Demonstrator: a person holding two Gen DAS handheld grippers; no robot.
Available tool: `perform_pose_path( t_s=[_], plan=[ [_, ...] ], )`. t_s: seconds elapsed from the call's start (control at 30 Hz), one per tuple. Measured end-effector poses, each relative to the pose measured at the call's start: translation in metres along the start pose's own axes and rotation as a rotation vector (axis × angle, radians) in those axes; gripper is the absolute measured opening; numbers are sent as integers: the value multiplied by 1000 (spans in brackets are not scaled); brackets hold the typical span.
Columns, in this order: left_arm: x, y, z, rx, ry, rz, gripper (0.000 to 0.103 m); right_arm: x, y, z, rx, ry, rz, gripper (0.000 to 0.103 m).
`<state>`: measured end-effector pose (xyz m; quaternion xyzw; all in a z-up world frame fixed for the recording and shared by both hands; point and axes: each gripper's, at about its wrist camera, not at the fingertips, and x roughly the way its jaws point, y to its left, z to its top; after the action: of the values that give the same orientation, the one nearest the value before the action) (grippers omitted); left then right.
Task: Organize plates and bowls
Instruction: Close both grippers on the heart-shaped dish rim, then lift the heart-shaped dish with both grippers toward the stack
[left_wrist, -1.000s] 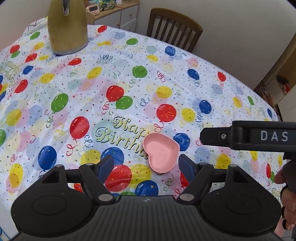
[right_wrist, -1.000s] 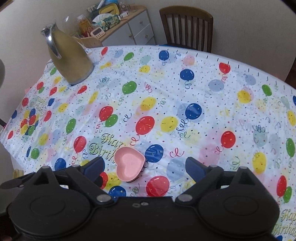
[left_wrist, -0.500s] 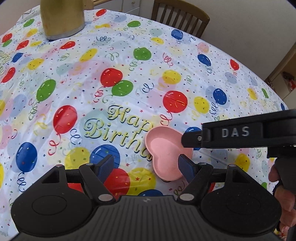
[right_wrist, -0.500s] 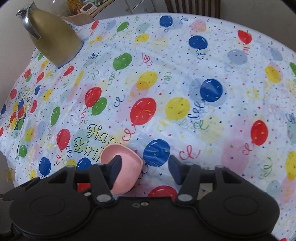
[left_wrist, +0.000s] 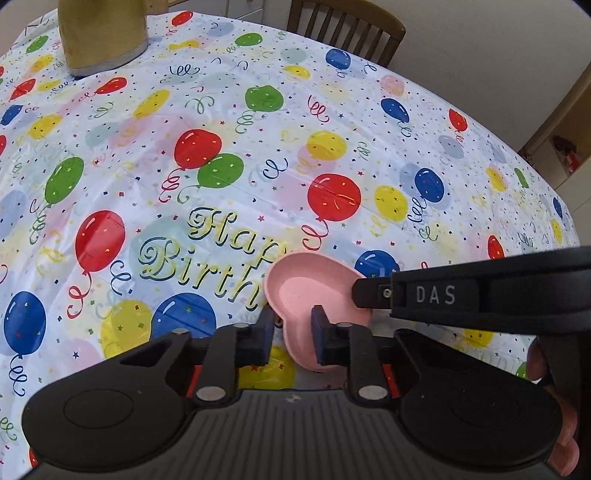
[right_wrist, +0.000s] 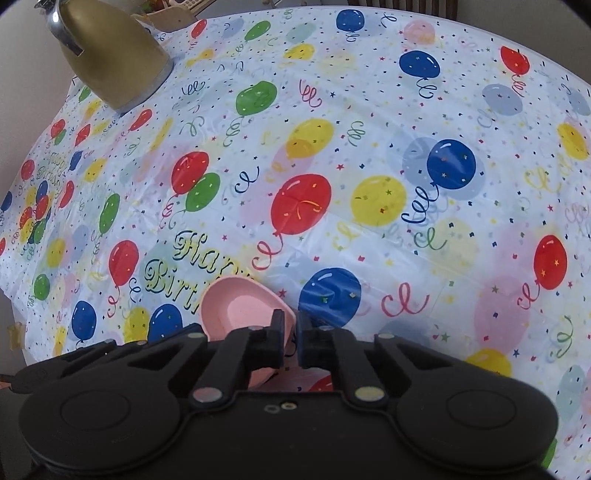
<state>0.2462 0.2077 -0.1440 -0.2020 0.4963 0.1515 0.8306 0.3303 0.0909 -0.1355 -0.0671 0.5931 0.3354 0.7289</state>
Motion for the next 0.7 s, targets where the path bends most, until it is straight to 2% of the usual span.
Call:
perform_pose_path(
  t_s=[0.1, 0.3, 0.7],
  plan=[
    [0, 2, -2, -7, 6, -3, 11, -2, 1, -2, -5, -11, -16, 2],
    [-12, -1, -7, -8, 23, -9, 11, -12, 4, -10, -5, -20, -24, 2],
    [-69, -16, -22, 56, 20, -56, 11, -68, 15, -37, -4, -60, -22, 2]
  ],
)
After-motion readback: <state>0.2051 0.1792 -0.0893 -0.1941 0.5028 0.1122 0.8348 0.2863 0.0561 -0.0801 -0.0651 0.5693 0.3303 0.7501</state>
